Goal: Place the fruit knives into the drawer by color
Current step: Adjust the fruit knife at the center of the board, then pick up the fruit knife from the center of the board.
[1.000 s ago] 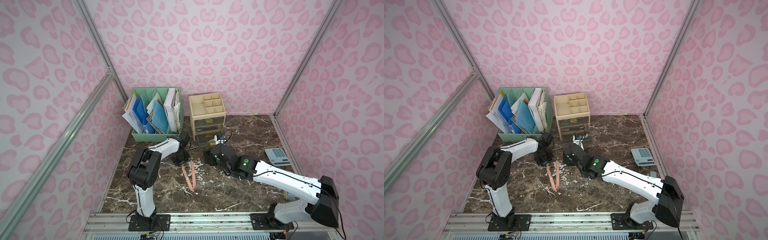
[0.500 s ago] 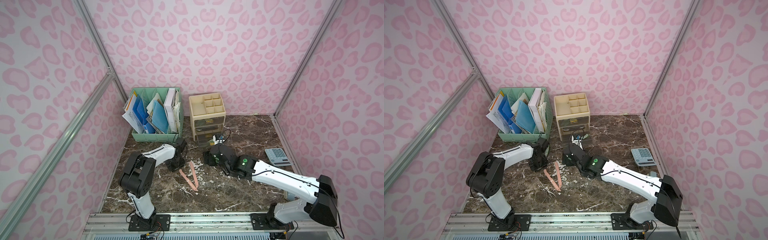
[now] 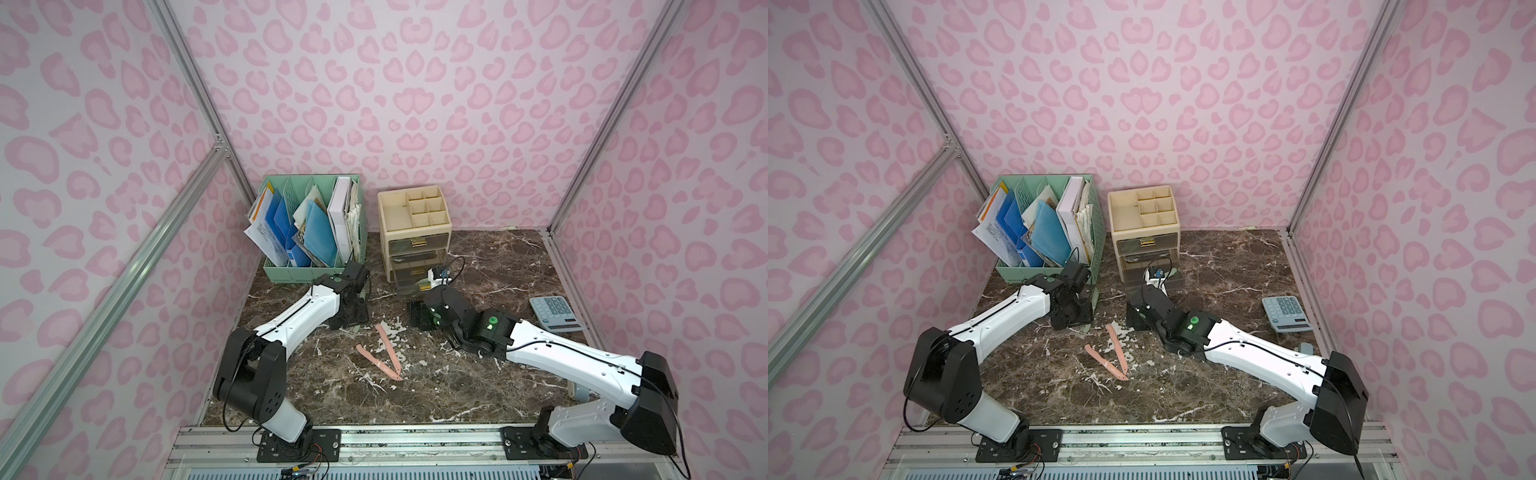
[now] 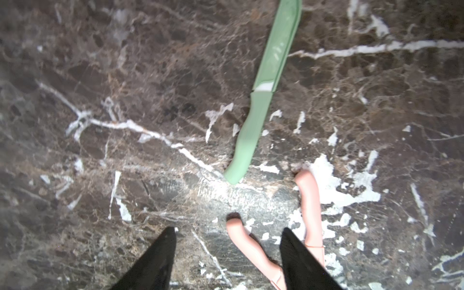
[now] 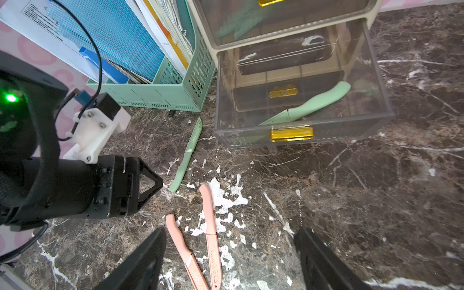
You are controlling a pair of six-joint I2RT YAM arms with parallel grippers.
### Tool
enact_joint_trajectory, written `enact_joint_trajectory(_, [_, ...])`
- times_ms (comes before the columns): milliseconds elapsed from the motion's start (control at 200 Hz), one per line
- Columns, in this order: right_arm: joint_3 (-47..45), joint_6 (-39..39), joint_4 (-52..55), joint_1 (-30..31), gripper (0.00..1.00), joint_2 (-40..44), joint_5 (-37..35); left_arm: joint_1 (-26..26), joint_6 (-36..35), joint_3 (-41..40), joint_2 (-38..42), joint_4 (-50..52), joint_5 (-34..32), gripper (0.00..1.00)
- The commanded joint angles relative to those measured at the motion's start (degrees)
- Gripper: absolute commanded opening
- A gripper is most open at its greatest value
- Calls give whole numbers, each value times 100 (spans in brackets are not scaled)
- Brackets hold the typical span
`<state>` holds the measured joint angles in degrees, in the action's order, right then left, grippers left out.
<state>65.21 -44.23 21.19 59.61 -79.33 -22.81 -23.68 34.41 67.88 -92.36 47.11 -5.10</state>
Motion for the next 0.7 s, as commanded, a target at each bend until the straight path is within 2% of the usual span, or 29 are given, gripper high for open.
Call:
enact_joint_trajectory(0, [-1,89,-98,-2,84,36,31,4,-870,281,-357,-10,387,77])
enact_joint_trajectory(150, [-30,90,-67,-24,84,77,48,12,-1189,340,-700,-473,532,83])
enact_joint_trajectory(430, [-176,109,-61,-29,85,359,144,65,-1676,467,-1403,-954,559,84])
enact_joint_trajectory(695, [-325,63,52,-48,85,519,142,175,-1747,418,-1543,-1297,461,83])
